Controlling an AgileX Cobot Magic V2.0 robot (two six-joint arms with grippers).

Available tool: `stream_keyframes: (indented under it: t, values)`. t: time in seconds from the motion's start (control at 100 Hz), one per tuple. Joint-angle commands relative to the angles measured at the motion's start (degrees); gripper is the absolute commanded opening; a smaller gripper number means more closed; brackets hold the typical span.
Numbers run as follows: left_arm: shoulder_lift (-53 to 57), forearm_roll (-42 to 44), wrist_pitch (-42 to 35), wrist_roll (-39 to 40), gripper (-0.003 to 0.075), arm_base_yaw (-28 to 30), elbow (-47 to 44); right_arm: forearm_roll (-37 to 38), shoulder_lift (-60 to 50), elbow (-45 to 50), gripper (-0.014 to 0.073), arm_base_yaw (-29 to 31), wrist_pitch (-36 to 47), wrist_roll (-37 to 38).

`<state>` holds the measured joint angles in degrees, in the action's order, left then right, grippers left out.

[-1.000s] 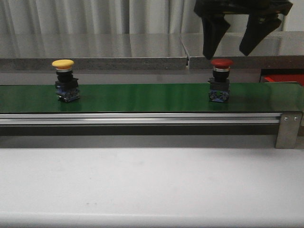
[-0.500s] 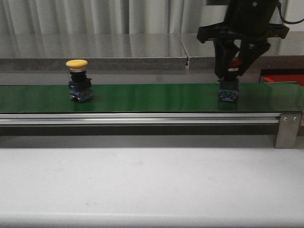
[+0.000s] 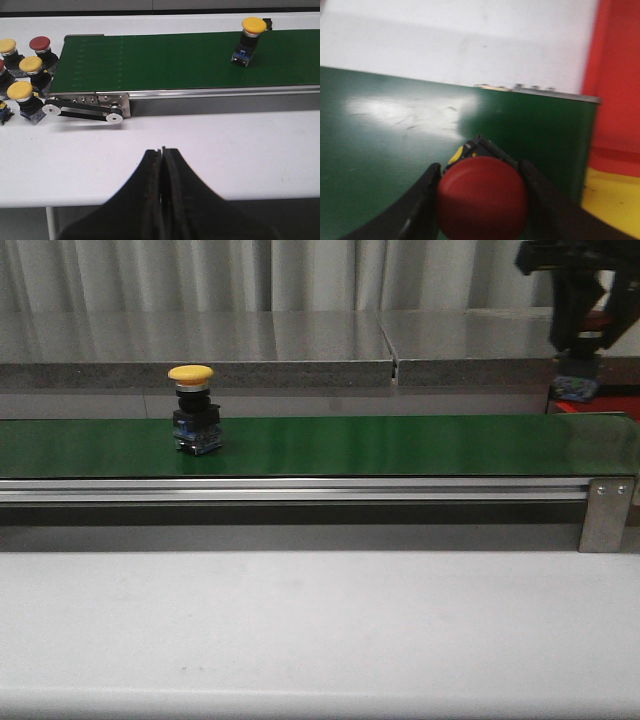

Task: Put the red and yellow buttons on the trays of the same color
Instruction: 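Carry the red button into the red tray and open the right gripper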

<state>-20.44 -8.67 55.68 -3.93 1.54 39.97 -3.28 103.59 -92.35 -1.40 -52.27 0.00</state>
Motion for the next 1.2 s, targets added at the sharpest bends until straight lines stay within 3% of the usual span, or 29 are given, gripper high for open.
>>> stream_keyframes:
  t: [0.0, 0.17, 0.38, 0.82, 1.19]
  values:
    - [-0.6, -0.6, -3.8, 0.2, -0.0020, -0.4, 1.5, 0.8, -3.6, -1.8, 0.0161, 3.9, 3.4, 0.0]
    - [-0.6, -0.6, -3.8, 0.2, -0.0020, -0.4, 1.5, 0.7, -2.3, -2.9, 0.0161, 10.6, 4.2, -1.4]
    - [-0.6, -0.6, -3.8, 0.2, -0.0020, -0.4, 1.5, -0.1, 3.9, -10.3, 0.0161, 14.4, 2.6, -2.8]
    - [-0.6, -0.6, -3.8, 0.2, -0.0020, -0.4, 1.5, -4.6, 20.6, -25.2, 0.0161, 14.9, 4.0, -2.8]
    - [-0.6, -0.6, -3.9, 0.2, -0.0020, -0.4, 1.5, -4.0, 23.3, -26.0, 0.0181, 14.8, 4.3, -2.8]
